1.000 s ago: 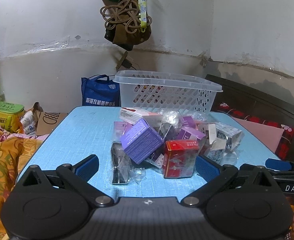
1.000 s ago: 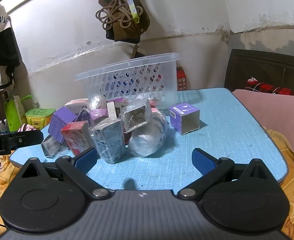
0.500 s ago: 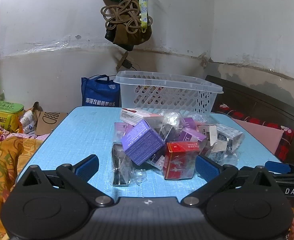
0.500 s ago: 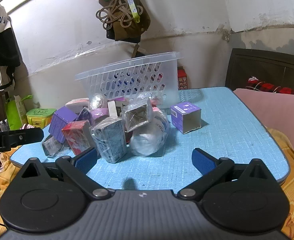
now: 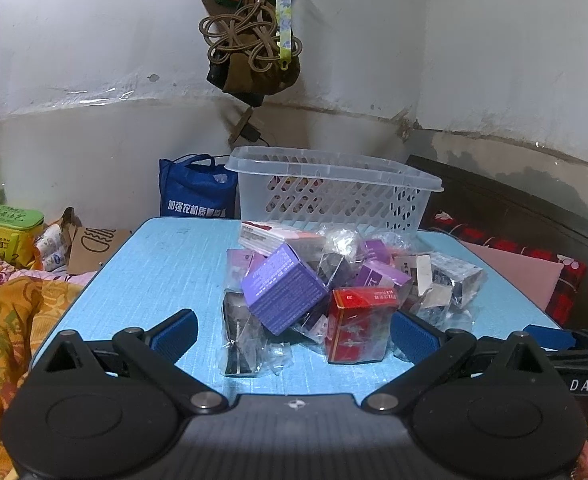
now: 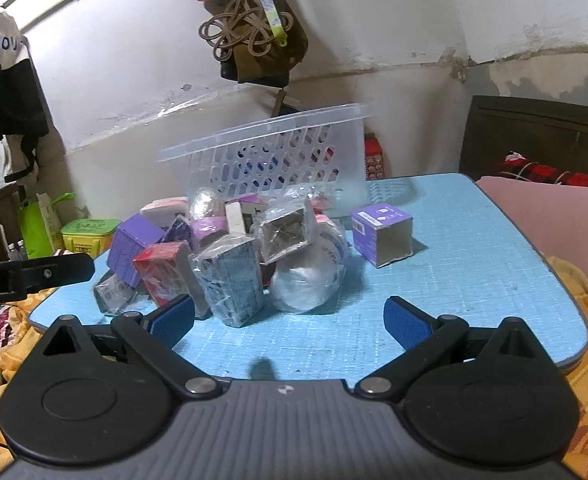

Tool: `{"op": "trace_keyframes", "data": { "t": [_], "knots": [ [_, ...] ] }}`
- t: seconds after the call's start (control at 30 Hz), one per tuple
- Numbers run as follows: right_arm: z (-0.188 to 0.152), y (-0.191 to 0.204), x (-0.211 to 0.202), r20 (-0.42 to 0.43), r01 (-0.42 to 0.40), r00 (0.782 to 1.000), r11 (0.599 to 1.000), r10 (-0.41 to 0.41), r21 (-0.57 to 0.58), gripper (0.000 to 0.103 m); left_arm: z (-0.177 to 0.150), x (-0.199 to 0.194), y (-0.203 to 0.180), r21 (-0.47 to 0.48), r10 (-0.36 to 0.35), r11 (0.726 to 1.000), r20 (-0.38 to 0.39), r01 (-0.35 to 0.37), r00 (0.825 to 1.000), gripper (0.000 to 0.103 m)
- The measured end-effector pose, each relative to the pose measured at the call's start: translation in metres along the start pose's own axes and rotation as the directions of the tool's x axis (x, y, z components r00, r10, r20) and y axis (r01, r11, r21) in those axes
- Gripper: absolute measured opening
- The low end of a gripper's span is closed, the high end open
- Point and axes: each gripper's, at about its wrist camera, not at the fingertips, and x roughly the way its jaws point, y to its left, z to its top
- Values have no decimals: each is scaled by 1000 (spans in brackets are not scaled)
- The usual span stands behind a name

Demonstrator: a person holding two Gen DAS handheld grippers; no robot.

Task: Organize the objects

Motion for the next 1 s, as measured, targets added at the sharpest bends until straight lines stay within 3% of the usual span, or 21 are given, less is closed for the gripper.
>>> {"op": "trace_keyframes", "data": {
  "t": [0.7, 0.9, 1.0],
  "knots": [
    [5, -2, 3, 27, -24, 999, 1000, 24, 8, 102, 4, 10, 14, -16, -22, 1000, 16, 22, 1000, 101],
    [18, -4, 8, 60, -21, 998, 1000, 21, 6, 94, 21, 30, 21, -36, -62, 997, 11, 62, 998, 101],
    [24, -5, 11, 69, -19, 997, 1000, 19, 3, 85, 27, 43, 26, -72, -78, 994, -6, 78, 997, 100]
  ]
}}
